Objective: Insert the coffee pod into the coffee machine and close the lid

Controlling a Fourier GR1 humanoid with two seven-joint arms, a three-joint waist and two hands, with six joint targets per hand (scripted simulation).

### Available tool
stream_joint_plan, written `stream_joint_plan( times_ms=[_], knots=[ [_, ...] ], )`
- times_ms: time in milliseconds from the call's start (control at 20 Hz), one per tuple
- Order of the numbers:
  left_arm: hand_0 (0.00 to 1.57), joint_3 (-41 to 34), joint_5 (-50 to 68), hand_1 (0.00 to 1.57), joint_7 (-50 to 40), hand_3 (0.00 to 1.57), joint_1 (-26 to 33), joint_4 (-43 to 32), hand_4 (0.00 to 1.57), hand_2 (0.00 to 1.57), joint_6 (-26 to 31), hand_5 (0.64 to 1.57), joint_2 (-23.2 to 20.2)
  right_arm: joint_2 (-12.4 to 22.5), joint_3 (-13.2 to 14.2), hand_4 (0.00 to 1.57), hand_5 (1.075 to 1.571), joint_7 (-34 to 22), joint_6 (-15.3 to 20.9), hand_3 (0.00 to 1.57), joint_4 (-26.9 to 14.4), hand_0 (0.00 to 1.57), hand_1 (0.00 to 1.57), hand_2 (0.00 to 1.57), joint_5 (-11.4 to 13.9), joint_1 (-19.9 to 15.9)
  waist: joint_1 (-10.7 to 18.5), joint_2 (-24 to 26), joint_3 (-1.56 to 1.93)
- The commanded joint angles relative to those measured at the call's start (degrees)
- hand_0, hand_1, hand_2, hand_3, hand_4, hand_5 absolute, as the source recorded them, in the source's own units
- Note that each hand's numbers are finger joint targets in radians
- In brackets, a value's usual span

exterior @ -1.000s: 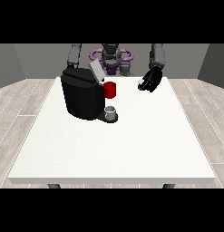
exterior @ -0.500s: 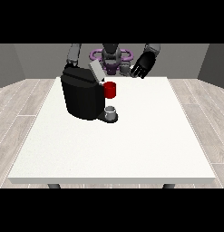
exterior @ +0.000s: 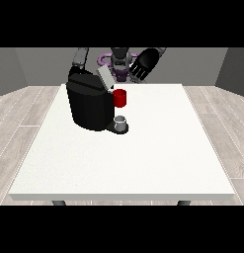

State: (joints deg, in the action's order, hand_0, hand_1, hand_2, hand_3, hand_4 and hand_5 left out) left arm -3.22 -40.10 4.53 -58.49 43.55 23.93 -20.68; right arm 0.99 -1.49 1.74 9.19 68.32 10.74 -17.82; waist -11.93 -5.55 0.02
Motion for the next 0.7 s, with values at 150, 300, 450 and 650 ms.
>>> stream_joint_plan(
  times_ms=[150,300,450,650],
  knots=[
    [1.17,-2.3,0.14,1.17,-1.9,1.27,-6.32,-1.89,0.48,1.25,1.24,1.571,-2.59,1.41,0.85,0.0,1.571,-1.79,-0.25,0.0,3.98,0.0,0.0,0.0,-0.97,-3.64,-3.53,-3.19,-0.01],
    [1.23,-2.61,-0.93,1.23,-0.61,1.25,-7.05,-2.97,0.48,1.28,0.7,1.571,-5.45,1.84,0.94,0.0,1.571,-1.41,-0.09,0.0,5.89,0.0,0.0,0.0,-1.32,-3.18,-5.07,-5.54,-0.01],
    [1.22,-4.68,0.34,1.22,-1.62,1.23,-9.03,-4.71,0.48,1.28,1.16,1.571,-5.91,2.67,-0.34,0.0,1.571,-2.65,-1.08,0.0,7.74,0.0,0.0,0.0,-0.23,-3.1,-6.68,-5.9,-0.01],
    [1.26,-2.85,-0.69,1.26,-1.99,1.24,-8.55,-3.6,0.49,1.3,-0.24,1.571,-2.52,4.24,4.0,0.26,1.571,-2.92,-1.95,0.0,6.16,0.0,0.0,0.0,-3.43,-5.26,-5.07,-6.64,0.01]
  ],
)
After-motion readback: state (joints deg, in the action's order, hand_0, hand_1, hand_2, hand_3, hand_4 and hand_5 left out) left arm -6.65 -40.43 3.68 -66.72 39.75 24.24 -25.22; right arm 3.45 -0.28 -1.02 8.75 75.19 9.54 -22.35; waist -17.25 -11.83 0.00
